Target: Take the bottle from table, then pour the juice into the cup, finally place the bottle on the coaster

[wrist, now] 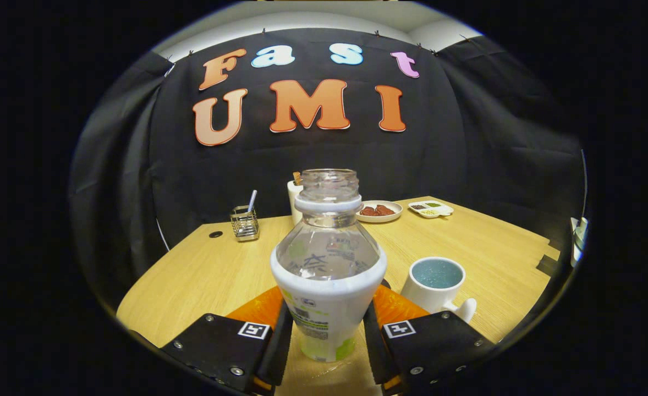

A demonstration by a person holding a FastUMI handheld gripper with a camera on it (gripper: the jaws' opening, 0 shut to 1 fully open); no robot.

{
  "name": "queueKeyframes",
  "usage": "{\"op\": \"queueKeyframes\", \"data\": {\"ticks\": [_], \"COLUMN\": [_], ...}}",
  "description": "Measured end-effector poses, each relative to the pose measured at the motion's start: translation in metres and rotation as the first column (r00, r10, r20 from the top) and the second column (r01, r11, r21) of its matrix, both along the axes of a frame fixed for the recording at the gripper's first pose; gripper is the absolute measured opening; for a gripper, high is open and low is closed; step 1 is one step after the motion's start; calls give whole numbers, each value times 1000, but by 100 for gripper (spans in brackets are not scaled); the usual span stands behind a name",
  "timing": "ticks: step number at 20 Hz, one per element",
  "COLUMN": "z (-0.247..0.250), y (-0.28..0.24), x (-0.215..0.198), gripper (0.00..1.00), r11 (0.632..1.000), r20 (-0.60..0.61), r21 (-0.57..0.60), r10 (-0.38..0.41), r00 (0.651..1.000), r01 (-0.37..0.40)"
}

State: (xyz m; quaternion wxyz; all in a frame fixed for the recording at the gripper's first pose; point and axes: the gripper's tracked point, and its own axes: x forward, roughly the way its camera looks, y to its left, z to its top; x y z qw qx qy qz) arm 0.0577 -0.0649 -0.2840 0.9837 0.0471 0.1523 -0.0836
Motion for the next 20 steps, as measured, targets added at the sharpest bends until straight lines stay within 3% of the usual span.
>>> {"op": "queueKeyframes", "data": {"ticks": [6, 12, 20], "z": [25, 37, 54], "y": [23, 23, 22], "x": [8, 11, 29], "gripper": [61, 60, 60], "r11": [988, 960, 854], "r20": [52, 62, 94], "r21": [150, 279, 519], "r10": [34, 17, -28], "r00": [998, 998, 995], "r01": [-41, -34, -25]}}
